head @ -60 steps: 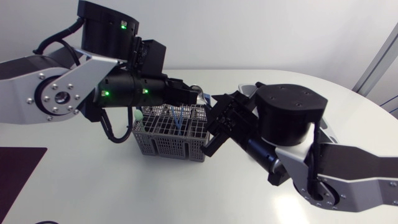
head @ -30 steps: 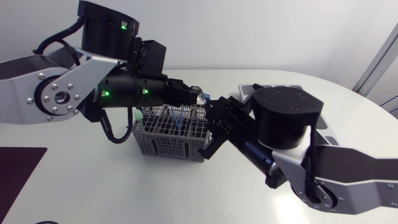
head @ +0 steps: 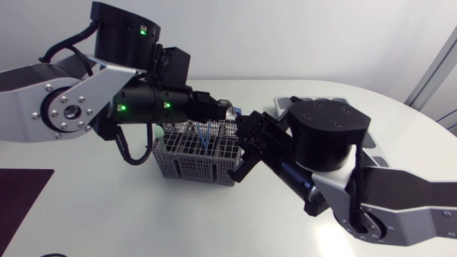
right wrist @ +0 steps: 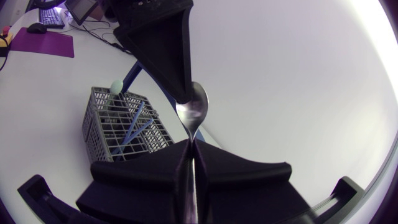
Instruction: Unload the cutlery basket into the drawer organizer.
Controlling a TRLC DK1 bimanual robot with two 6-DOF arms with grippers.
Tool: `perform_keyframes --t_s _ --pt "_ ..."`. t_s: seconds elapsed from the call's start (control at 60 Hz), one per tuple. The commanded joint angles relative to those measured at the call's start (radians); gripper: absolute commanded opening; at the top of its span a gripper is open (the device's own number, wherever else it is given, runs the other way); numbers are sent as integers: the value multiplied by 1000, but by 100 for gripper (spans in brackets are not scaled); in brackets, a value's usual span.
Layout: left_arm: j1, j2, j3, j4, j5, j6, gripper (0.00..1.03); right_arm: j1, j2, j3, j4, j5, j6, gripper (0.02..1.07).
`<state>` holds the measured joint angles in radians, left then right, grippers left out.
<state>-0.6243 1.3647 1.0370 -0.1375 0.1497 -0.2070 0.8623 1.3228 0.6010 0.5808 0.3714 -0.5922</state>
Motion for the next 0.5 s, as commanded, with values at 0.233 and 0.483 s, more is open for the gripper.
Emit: perform_keyframes --t_s 0.233,0.483 --pt "-9 7 43 1 53 -14 23 11 1 -41 11 -9 -27 7" --pt "31 -35 72 -2 74 -14 62 12 -42 -83 1 -31 -44 7"
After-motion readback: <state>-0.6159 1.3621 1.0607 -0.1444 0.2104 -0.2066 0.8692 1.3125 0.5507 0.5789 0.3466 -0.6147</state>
